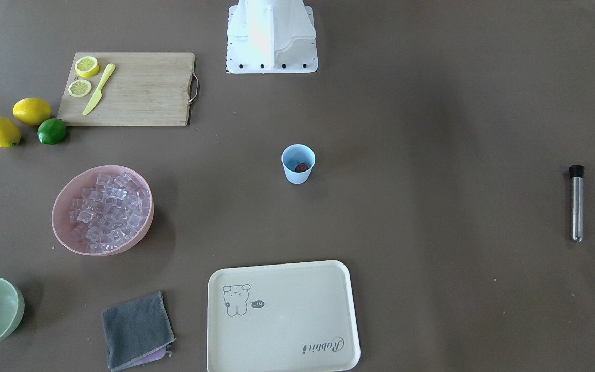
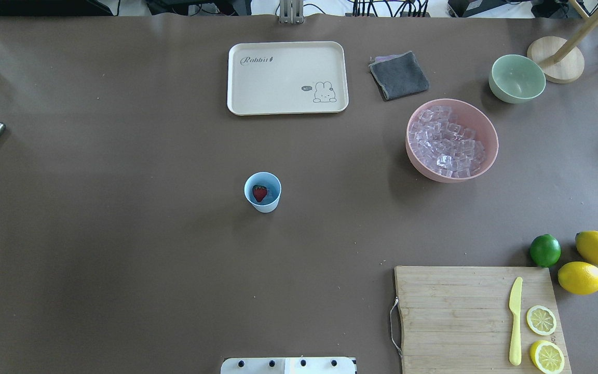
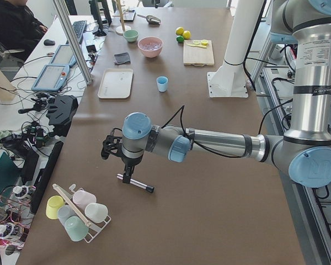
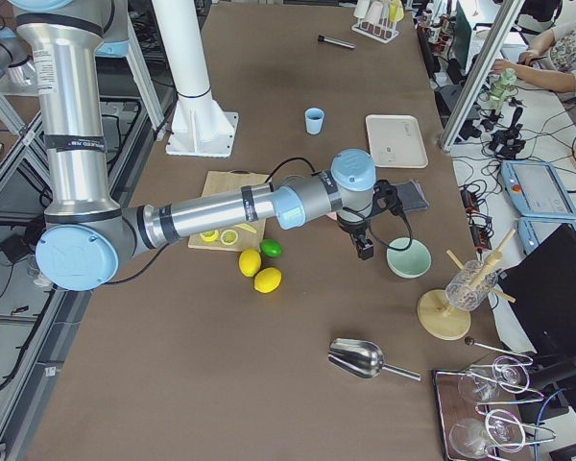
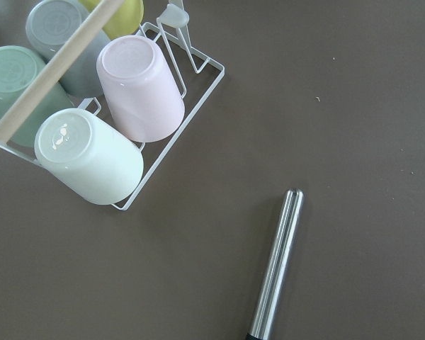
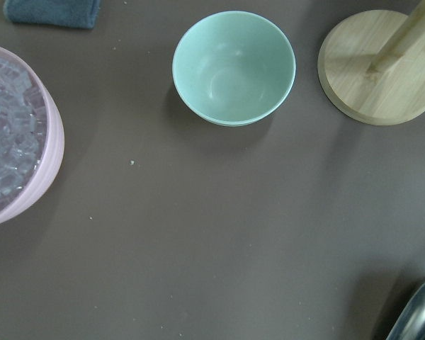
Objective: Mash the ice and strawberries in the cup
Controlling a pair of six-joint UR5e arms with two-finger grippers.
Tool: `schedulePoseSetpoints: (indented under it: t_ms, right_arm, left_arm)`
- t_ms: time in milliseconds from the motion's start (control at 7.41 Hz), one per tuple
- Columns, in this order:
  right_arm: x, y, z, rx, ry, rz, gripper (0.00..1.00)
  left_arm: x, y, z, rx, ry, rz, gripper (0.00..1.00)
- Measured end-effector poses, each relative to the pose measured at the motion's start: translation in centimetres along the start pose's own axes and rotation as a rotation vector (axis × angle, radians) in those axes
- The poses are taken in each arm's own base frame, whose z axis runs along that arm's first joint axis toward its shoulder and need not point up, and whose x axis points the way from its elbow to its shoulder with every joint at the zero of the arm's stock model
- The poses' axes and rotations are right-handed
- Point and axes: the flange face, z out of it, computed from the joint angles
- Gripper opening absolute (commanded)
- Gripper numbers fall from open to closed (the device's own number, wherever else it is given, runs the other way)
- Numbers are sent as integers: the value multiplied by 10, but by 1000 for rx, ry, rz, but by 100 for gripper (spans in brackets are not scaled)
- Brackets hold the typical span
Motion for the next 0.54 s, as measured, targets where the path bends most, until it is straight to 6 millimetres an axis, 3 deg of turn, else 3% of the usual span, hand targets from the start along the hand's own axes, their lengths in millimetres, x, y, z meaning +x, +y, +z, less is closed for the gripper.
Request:
schedulePoseSetpoints:
  t_ms: [270,540]
  right_arm:
    - [25,39,13,-41,9,0,99]
    - [38,52,20,-52,10,1,99]
  left_arm:
    - [17,-10,-8,13,16,28,97]
    - [25,-15,-11,19,24,39,97]
